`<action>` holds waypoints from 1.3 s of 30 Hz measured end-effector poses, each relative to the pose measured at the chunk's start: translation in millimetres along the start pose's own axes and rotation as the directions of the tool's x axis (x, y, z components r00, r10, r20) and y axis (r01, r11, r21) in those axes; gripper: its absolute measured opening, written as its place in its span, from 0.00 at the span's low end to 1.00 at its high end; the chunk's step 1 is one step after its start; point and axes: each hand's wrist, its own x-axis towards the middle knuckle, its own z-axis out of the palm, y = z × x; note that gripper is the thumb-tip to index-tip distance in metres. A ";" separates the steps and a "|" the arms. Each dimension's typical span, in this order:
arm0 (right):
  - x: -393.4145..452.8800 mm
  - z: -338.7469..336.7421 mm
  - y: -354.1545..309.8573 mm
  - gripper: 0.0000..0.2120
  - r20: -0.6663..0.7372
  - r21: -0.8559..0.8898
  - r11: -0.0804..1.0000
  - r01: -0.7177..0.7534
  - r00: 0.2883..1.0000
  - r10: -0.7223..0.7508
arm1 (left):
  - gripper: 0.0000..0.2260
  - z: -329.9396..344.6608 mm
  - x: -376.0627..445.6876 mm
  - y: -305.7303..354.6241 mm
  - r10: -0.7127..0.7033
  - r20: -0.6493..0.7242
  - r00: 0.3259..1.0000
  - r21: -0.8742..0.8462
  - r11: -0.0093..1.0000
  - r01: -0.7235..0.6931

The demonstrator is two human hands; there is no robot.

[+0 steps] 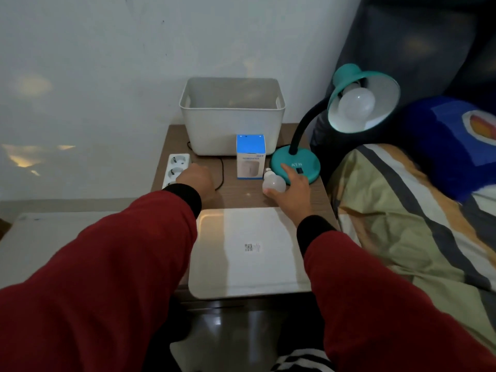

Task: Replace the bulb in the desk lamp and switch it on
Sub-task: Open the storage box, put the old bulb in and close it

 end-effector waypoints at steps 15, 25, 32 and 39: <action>16.0 14.9 4.7 0.29 -0.052 0.132 0.991 -0.021 0.998 0.028 | 0.16 8.1 26.0 2.5 0.002 0.039 0.999 -0.037 0.999 -0.001; 14.2 -32.6 -66.5 0.25 -0.110 0.148 0.981 0.129 0.988 -0.113 | 0.18 -65.9 0.5 -4.1 0.003 -0.073 0.997 -0.124 0.992 -0.012; 43.4 -62.6 -134.3 0.25 -0.054 0.131 0.970 0.207 0.978 -0.201 | 0.18 -150.3 9.5 -11.3 -0.026 -0.184 0.983 -0.257 0.966 -0.022; 107.9 -66.3 -175.3 0.25 0.036 0.066 0.973 0.221 0.974 -0.223 | 0.18 -200.8 59.5 -10.6 -0.076 -0.187 0.979 -0.316 0.949 0.013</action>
